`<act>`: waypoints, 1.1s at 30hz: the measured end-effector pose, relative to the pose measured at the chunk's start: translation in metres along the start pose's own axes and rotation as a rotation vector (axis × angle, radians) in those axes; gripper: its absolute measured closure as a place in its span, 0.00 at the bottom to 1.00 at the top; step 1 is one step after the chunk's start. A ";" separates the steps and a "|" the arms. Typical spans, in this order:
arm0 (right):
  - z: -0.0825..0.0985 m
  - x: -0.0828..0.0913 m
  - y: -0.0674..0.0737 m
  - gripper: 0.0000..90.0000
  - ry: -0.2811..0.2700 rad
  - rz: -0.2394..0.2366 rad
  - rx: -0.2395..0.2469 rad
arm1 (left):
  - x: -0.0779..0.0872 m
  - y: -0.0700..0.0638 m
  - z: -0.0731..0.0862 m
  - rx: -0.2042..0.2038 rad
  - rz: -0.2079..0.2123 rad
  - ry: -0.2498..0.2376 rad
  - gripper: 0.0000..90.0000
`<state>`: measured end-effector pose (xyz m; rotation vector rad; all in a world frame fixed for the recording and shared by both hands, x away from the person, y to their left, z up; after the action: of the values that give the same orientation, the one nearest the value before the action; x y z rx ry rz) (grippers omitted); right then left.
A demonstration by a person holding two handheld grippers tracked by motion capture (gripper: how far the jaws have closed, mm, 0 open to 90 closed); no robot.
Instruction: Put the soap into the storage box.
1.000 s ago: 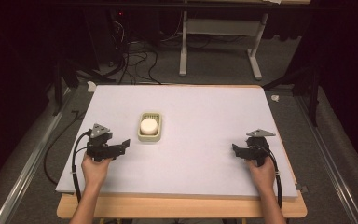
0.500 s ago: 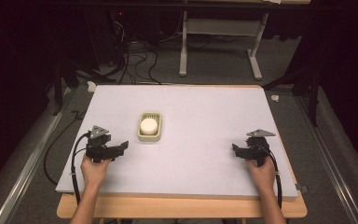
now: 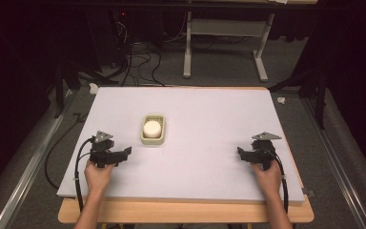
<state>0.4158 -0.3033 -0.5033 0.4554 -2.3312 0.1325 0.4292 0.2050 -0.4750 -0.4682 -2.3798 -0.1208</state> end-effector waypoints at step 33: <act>0.000 0.000 0.000 0.25 0.000 0.001 -0.001 | -0.033 -0.002 0.006 -0.027 -0.050 0.058 0.24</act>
<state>0.4157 -0.3033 -0.5033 0.4541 -2.3311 0.1313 0.4474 0.1942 -0.5010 -0.4121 -2.3363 -0.1865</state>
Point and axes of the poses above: each handheld gripper's, and its own axes: x roughly backward along the jaws, z roughly out of its underside, y roughly to its left, the point moved 3 cm from there along -x, roughly forward along the jaws, and after that the axes turned 6 degrees about -z, right-handed, at the moved point
